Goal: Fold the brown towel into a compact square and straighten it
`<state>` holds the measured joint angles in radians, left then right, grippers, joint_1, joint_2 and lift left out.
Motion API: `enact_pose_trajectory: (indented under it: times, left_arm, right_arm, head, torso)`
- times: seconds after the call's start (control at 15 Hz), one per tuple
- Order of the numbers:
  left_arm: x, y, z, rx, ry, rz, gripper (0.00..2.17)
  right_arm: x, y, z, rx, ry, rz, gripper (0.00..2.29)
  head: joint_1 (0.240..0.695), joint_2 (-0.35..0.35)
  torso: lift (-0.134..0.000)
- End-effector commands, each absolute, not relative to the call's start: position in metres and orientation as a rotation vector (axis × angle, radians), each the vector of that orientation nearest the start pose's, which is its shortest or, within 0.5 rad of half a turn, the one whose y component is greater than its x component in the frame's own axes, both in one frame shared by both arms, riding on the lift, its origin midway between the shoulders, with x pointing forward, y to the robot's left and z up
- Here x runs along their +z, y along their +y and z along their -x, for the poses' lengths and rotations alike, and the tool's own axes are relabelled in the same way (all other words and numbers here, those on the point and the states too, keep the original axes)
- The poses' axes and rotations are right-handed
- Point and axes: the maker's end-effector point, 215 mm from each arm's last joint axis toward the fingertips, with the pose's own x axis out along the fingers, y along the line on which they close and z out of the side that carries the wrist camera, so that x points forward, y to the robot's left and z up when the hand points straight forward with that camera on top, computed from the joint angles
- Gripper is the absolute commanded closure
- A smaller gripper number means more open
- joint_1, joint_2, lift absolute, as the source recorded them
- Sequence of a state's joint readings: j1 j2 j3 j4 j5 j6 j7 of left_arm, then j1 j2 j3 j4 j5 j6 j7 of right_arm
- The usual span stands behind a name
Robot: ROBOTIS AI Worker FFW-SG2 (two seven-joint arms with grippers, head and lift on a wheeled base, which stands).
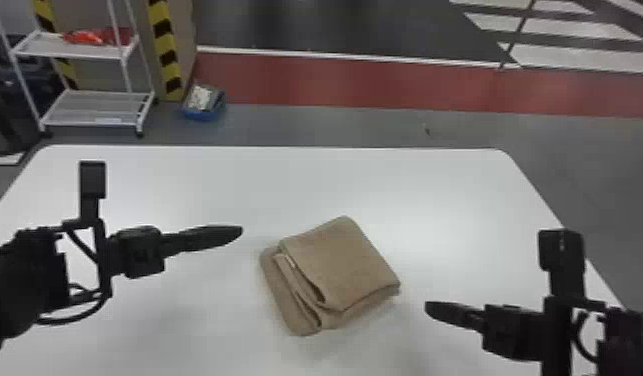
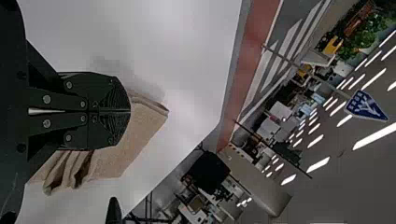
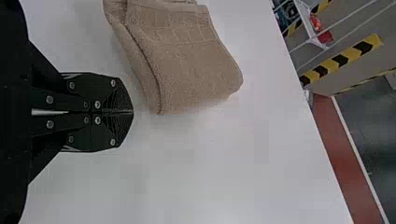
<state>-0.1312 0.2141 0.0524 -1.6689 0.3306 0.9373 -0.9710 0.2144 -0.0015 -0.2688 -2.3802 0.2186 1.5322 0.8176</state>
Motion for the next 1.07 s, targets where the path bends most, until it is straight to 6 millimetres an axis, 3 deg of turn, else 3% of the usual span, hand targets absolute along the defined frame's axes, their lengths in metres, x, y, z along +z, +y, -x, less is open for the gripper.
enact_pose_trajectory:
  times: [0.0, 0.13, 0.27, 0.67, 1.0]
  left_arm:
    - [-0.389, 0.098, -0.503, -0.991, 0.576, 0.403, 2.15]
    - [-0.407, 0.085, -0.513, -0.992, 0.583, 0.331, 2.15]
    - [-0.413, 0.080, -0.517, -0.996, 0.567, 0.288, 2.15]
    - [-0.435, 0.083, -0.528, -0.975, 0.570, 0.187, 2.15]
    - [-0.444, 0.079, -0.525, -0.989, 0.574, 0.143, 2.15]
  right_arm:
    - [-0.421, -0.248, -0.374, 0.268, 0.908, -0.330, 2.19]
    - [-0.428, -0.239, -0.381, 0.276, 0.927, -0.307, 2.19]
    - [-0.428, -0.227, -0.391, 0.292, 0.933, -0.285, 2.19]
    - [-0.440, -0.207, -0.418, 0.299, 0.979, -0.203, 2.19]
    - [-0.443, -0.215, -0.444, 0.256, 0.989, -0.159, 2.19]
  head:
    - [0.695, -0.163]
    - [0.695, -0.181]
    - [0.695, -0.191]
    - [0.695, -0.162]
    - [0.695, -0.151]
  torso:
    - [-0.124]
    - [-0.124]
    - [-0.124]
    - [-0.124]
    - [-0.124]
